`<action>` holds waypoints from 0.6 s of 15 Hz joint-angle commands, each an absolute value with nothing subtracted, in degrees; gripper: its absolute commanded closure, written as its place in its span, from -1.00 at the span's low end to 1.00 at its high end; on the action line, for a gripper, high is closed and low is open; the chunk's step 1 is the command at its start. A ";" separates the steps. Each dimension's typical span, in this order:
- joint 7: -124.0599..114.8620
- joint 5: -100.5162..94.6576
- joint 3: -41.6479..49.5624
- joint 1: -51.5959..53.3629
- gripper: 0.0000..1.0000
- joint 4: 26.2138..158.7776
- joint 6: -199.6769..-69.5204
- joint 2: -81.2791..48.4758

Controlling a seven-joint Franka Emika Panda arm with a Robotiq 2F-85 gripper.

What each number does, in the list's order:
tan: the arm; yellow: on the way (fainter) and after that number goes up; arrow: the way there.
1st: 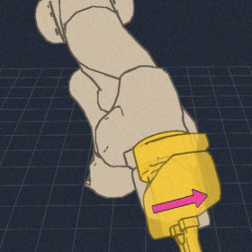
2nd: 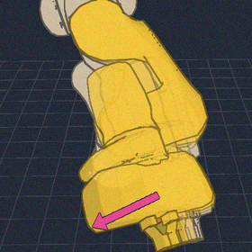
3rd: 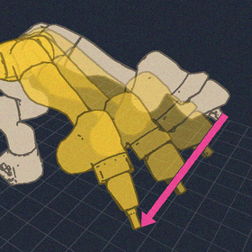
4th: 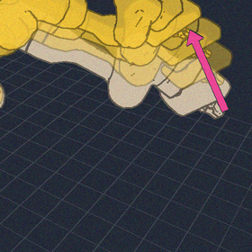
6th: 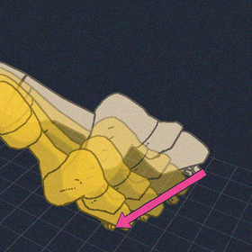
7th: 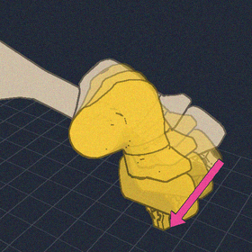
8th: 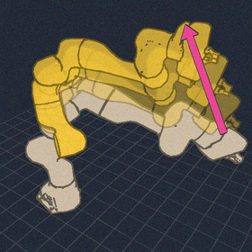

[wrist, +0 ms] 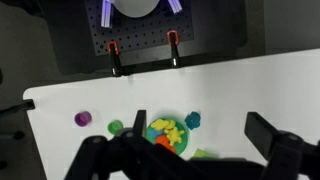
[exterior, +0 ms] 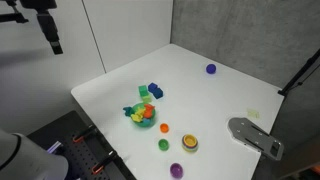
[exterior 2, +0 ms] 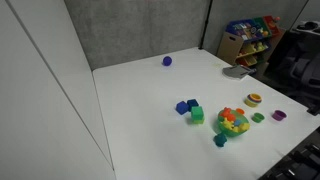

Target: Put the small purple bowl in the small yellow bowl

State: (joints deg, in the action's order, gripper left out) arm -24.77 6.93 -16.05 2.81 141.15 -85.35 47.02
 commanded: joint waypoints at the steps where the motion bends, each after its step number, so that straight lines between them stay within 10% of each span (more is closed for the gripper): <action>1: -24.71 6.94 -16.08 2.72 -1.00 141.03 -85.27 47.00; 9: -23.11 3.75 -14.44 0.83 -1.00 141.00 -91.95 44.41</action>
State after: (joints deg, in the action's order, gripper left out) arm -24.52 5.60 -15.76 1.93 141.28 -89.35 45.96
